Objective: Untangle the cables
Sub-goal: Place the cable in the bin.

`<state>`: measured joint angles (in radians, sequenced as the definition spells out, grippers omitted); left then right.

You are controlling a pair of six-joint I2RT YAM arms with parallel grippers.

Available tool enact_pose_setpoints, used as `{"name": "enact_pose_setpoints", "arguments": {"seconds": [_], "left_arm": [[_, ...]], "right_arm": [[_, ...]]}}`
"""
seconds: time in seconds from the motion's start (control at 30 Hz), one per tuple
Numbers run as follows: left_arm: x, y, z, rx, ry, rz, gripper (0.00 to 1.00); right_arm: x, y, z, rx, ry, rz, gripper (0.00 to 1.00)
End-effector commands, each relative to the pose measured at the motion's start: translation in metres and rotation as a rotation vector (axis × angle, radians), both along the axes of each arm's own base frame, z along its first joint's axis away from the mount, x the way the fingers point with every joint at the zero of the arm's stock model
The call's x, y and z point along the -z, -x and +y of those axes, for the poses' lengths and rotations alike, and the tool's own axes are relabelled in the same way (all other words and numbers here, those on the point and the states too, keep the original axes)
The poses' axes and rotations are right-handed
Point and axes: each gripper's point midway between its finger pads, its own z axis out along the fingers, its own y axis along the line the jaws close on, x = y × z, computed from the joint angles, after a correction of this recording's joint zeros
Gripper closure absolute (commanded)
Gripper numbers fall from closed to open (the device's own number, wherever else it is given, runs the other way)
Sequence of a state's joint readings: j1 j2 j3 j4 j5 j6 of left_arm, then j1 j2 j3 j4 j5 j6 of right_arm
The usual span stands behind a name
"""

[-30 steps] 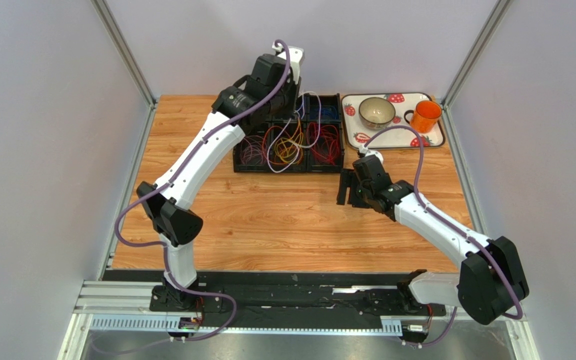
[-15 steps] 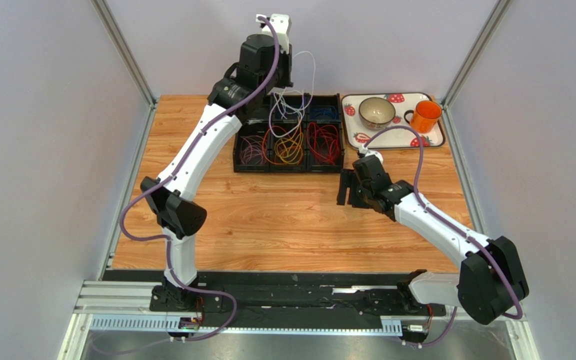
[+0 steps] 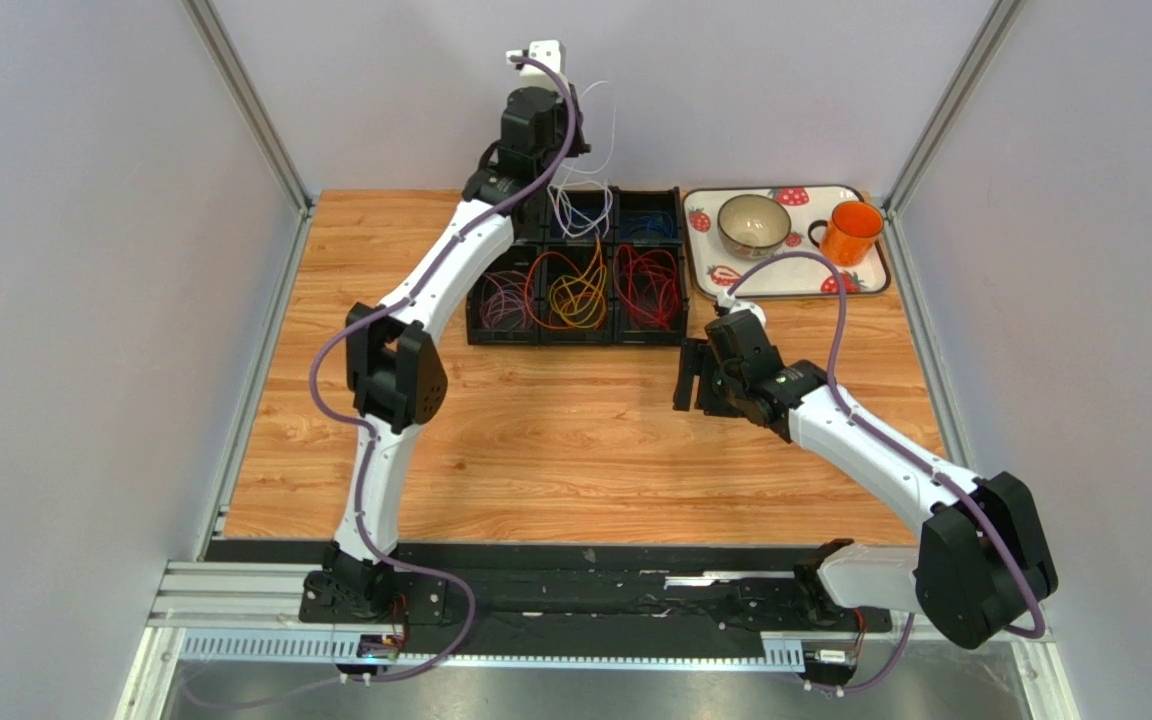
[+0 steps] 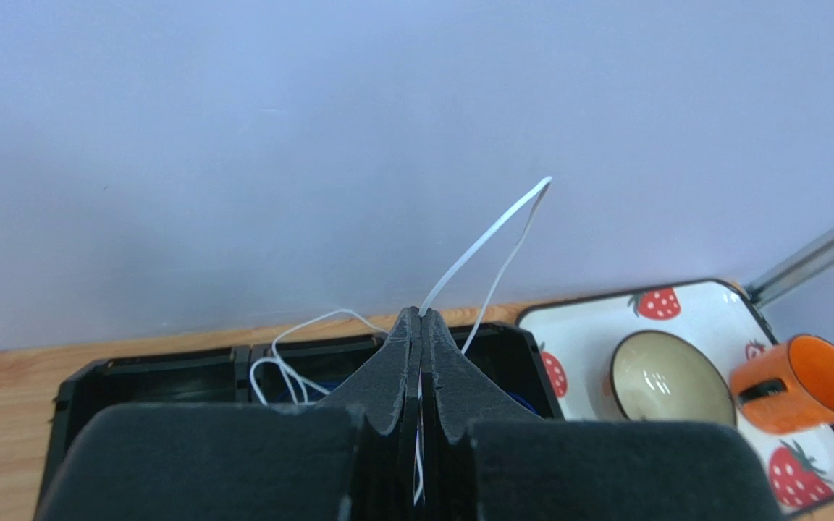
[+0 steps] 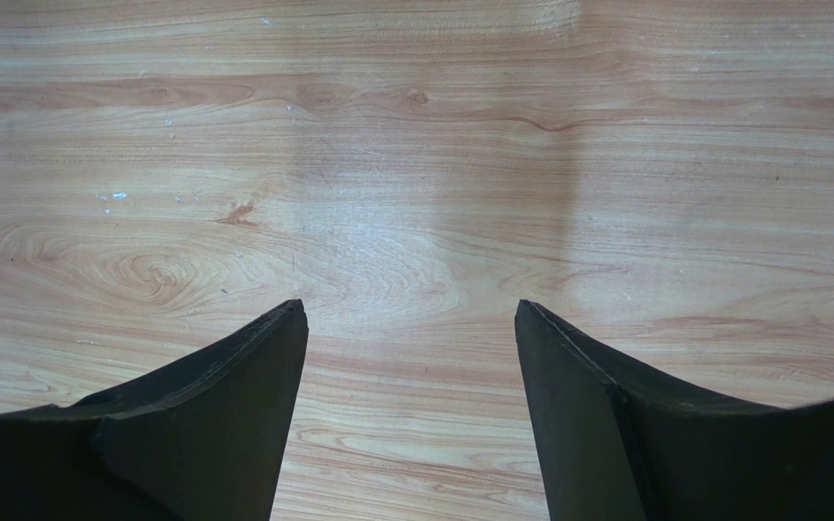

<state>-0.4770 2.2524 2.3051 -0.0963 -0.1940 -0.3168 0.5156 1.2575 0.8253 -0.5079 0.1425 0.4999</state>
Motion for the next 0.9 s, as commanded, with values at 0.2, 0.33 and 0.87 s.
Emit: {"name": "enact_pose_setpoints", "arguments": {"seconds": [0.2,0.33,0.87], "left_arm": [[-0.015,-0.039,-0.010,-0.061,0.152,-0.261,1.00],[0.011,-0.050,-0.007,-0.097,0.097,-0.239,1.00],[0.135,-0.051,0.004,-0.142,-0.036,0.109,1.00]], "right_arm": [[-0.002,-0.003,0.008,-0.024,-0.034,-0.001,0.27],[-0.001,-0.003,0.007,-0.021,-0.028,-0.003,0.27],[0.003,-0.003,0.011,-0.033,-0.036,0.012,0.27]]}}
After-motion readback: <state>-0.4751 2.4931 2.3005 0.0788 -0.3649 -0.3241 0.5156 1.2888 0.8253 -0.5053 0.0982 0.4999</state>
